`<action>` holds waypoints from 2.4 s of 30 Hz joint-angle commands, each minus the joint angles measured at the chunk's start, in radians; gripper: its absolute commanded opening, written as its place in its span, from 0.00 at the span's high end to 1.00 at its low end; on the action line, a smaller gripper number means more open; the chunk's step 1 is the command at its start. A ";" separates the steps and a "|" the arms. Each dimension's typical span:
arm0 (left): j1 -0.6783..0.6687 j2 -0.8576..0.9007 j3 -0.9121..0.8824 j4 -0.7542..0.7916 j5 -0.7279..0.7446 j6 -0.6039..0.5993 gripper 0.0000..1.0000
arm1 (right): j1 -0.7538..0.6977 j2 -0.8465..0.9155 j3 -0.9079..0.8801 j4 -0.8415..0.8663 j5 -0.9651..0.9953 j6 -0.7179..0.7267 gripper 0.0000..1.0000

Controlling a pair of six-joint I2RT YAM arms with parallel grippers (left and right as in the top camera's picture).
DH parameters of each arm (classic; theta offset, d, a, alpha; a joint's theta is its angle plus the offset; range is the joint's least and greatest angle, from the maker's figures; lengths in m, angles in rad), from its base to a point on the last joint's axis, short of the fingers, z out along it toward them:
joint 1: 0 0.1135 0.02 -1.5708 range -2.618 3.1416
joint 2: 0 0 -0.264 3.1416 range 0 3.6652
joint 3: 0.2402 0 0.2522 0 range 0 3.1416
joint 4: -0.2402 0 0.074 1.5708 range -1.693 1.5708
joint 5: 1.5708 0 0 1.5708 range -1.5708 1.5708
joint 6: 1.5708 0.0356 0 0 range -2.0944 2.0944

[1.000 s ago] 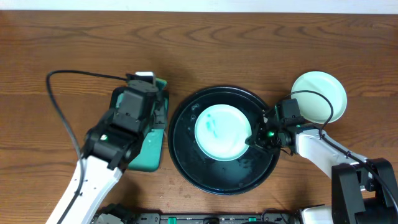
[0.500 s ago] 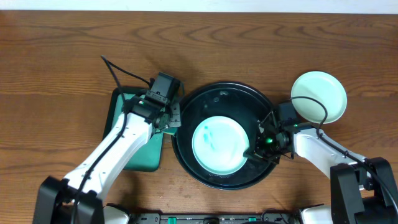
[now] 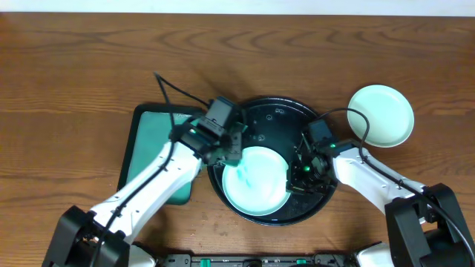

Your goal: Clean dirty plates on tray and stack at the side

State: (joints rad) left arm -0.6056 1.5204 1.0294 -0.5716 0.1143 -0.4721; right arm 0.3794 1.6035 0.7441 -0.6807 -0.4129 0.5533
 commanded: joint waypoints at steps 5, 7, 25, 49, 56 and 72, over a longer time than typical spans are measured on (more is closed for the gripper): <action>-0.105 0.003 0.028 0.040 0.018 -0.047 0.93 | 0.014 0.018 0.032 -0.011 0.160 0.143 0.99; -0.122 0.021 0.028 0.045 0.018 -0.056 0.93 | 0.014 0.018 0.039 -0.011 0.182 0.173 0.98; -0.137 0.249 0.028 -0.046 -0.021 -0.053 0.93 | -0.040 0.018 0.114 0.079 0.221 0.288 0.99; -0.123 0.275 0.036 0.196 0.179 -0.150 0.93 | 0.056 0.018 0.113 0.004 0.169 0.307 0.98; -0.014 0.275 0.036 0.063 -0.099 -0.098 0.93 | 0.056 0.018 0.113 -0.013 0.169 0.306 0.99; 0.102 0.275 0.036 -0.078 -0.043 0.000 0.93 | 0.056 0.018 0.113 -0.016 0.184 0.306 0.98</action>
State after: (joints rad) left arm -0.5140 1.7782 1.0882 -0.5907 0.1295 -0.5148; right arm 0.4320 1.6165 0.8547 -0.6811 -0.2657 0.8486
